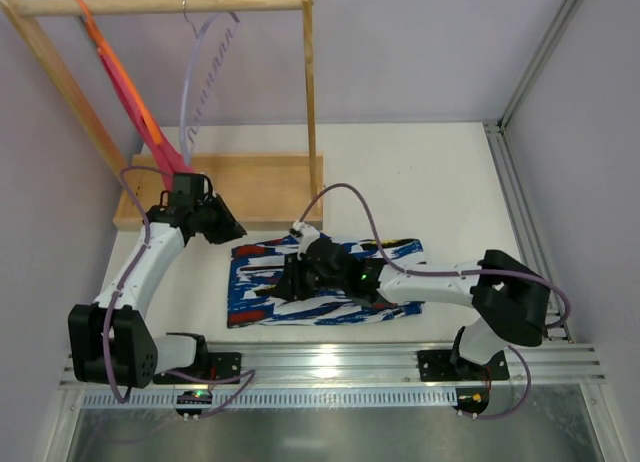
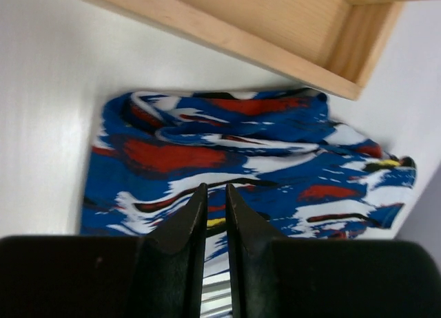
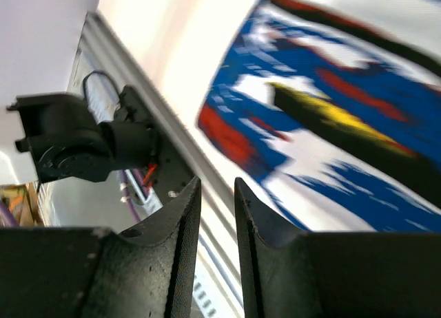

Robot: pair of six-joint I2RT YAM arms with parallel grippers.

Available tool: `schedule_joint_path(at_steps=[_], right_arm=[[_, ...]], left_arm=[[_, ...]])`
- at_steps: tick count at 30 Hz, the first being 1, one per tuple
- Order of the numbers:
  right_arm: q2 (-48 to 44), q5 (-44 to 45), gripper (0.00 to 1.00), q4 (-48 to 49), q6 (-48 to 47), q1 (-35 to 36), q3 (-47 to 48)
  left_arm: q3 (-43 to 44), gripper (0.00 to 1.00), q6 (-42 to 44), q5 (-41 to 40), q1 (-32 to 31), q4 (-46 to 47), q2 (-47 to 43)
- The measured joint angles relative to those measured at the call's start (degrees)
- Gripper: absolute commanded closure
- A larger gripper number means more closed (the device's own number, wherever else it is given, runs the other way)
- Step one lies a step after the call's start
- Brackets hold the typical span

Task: Place the trousers on the hanger
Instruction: Fold the trousers, then grab a hanger with the left arm

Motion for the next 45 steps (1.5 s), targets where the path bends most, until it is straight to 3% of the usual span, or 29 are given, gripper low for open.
schedule_joint_path(at_steps=[6, 10, 18, 21, 25, 26, 30, 31, 33, 34, 37, 41, 45], right_arm=[[-9.4, 4.2, 0.70, -3.9, 2.7, -9.9, -12.7], [-9.9, 9.3, 0.70, -7.8, 6.9, -10.8, -19.8], [-13.5, 14.2, 0.68, -9.7, 11.2, -10.7, -21.5], [-16.9, 16.1, 0.65, -15.2, 10.4, -10.7, -20.8], [-22.3, 17.7, 0.57, -23.6, 7.5, -10.8, -16.4], [-23.6, 18.0, 0.55, -25.7, 6.4, -10.8, -14.5], [-29.9, 19.1, 0.35, -31.2, 2.9, -10.8, -6.8], [-31.4, 19.4, 0.27, -32.2, 2.0, -10.8, -5.1], [-34.0, 20.3, 0.18, -34.2, 0.7, -10.8, -1.8], [-35.0, 20.7, 0.11, -35.2, 0.1, -10.8, -0.5], [-37.2, 22.1, 0.02, -37.7, -1.2, -10.8, 2.4], [-38.7, 23.6, 0.02, -40.8, -1.7, -10.8, 3.7], [-38.8, 23.8, 0.02, -43.6, -1.9, -10.8, 3.8]], left_arm=[[-6.8, 0.91, -1.8, 6.1, -5.6, 7.4, -0.8], [-9.4, 0.95, -3.5, 2.5, -5.9, 8.2, 5.6], [-7.4, 0.93, -5.0, -5.1, -5.3, 7.6, 11.7], [-4.9, 0.84, -4.6, -7.3, -5.2, 6.5, 11.5], [-3.6, 0.56, -3.0, -7.4, -5.3, 4.7, 6.1], [-2.9, 0.52, -2.3, -7.3, -5.7, 3.1, 3.5], [1.6, 0.33, 0.3, -5.3, -8.3, -1.0, -7.3], [2.4, 0.24, 0.8, -3.4, -8.8, -1.2, -10.3], [3.7, 0.19, 1.7, 1.7, -9.2, -1.4, -16.0], [4.7, 0.03, 1.7, 4.0, -9.2, -1.8, -18.0], [8.9, 0.00, 1.6, 9.5, -9.3, -2.1, -21.3], [17.0, 0.00, 1.6, 12.4, -9.4, -0.6, -21.7], [35.0, 0.02, 5.2, 8.7, -9.4, -3.6, -15.9]])
